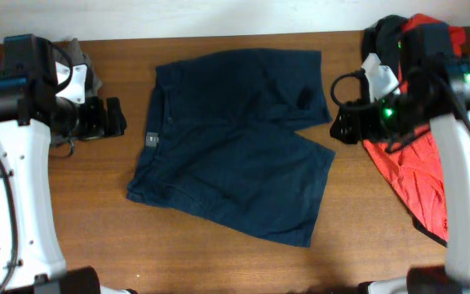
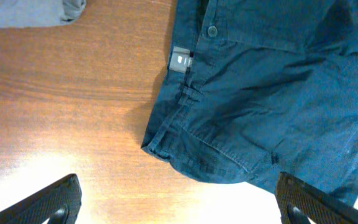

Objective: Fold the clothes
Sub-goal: 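Move both grippers to the bottom corners of the shorts and grasp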

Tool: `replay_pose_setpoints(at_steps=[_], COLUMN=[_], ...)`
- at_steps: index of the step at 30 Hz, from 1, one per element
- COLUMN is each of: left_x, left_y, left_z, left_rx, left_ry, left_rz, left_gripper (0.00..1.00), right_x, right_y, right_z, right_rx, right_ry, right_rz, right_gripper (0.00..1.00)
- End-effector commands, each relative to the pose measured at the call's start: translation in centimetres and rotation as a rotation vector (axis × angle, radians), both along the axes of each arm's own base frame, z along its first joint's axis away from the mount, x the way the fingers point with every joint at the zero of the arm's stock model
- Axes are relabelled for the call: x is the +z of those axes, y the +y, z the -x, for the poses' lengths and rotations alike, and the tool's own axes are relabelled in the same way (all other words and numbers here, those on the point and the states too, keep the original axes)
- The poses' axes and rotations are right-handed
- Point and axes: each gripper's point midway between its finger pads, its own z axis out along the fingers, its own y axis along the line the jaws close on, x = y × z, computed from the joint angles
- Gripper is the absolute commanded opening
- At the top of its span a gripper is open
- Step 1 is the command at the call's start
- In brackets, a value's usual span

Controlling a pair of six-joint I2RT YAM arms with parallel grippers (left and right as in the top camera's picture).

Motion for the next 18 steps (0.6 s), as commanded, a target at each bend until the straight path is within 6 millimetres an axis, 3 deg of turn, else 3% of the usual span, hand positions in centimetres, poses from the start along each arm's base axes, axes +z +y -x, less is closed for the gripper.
replay_pose_setpoints(at_steps=[1,4,7,12,18], left_x=[0.2,-2.0,-6.2,-13.5,-16.6], left_y=[-0.1,0.1,0.0,0.0,0.2], left_z=[2.0,2.8,3.3,3.5,2.4], left_rx=[0.069,0.099,0.103,0.103,-0.002], left_ry=[-0.004,0.019,0.059,0.096,0.025], left_rz=[0.011,0.005,0.010,0.013,-0.029], left_gripper=[0.99,0.99,0.99,0.99,0.99], right_x=[0.9,-1.0,-4.9,-14.3,-21.4], right_y=[0.1,1.3,2.5,3.7,3.2], right_z=[2.7,4.4,5.6,8.0,10.9], right_rx=[-0.077,-0.075,-0.071,-0.100,-0.128], right_ry=[-0.006,0.064,0.156,0.332,0.432], right_rz=[0.057,0.062,0.075,0.118,0.141], right_gripper=[0.82,0.82,0.82,0.79,0.78])
